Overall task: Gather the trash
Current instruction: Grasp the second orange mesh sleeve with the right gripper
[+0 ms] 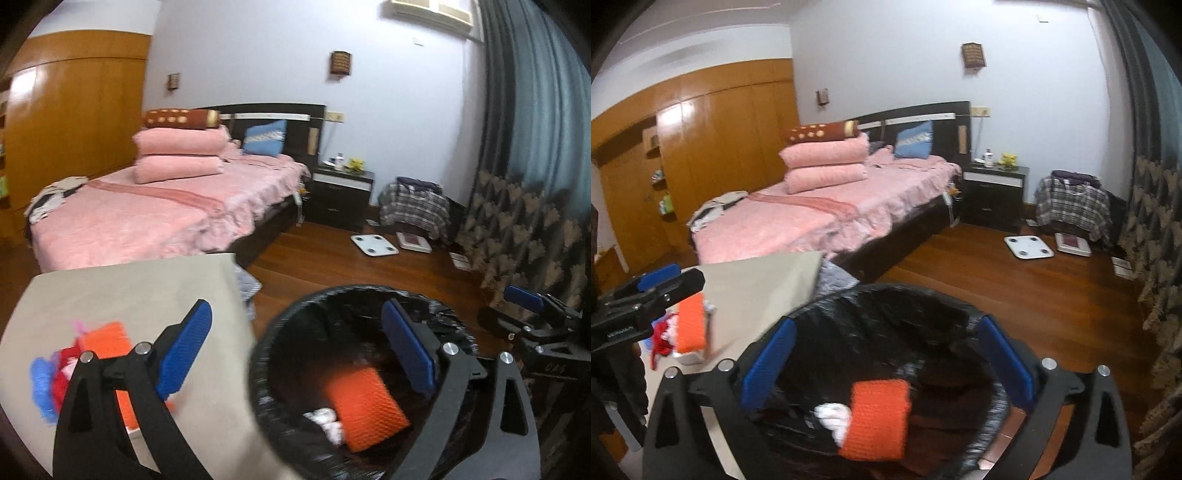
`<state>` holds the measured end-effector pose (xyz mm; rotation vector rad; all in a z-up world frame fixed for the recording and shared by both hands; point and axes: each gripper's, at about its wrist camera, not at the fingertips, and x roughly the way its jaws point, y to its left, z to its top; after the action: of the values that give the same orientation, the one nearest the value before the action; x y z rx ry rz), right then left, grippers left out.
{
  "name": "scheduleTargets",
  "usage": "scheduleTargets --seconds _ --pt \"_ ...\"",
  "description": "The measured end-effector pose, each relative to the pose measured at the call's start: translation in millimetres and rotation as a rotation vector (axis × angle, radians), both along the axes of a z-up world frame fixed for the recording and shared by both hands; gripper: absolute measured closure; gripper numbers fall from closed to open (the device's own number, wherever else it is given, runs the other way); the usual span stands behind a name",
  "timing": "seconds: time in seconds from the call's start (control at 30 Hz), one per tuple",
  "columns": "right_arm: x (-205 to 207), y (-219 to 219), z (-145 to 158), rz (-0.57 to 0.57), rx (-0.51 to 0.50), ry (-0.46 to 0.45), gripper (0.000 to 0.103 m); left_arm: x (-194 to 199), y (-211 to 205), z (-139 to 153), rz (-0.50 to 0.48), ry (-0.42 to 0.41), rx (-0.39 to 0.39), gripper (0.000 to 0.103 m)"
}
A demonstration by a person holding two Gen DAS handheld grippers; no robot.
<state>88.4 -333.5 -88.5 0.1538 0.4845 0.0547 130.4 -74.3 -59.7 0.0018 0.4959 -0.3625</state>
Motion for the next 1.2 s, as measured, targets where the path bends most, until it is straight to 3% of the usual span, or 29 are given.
scheduleTargets --seconds 0.4,0.7,1.2 --pt "37.0 105.8 7.5 0.191 0.007 -0.024 0.006 -18.2 114.9 10.8 0.273 -0.041 0.038 0.012" --pt "65.6 194.0 -9.8 0.338 -0.006 -0.008 0.006 -19.9 191.9 -2.0 0.446 -0.021 0.085 0.012" --pt "105.0 287.4 -60.9 0.484 -0.063 0.124 0.007 -19.3 247.7 -33.7 0.544 0.049 0.079 0.012"
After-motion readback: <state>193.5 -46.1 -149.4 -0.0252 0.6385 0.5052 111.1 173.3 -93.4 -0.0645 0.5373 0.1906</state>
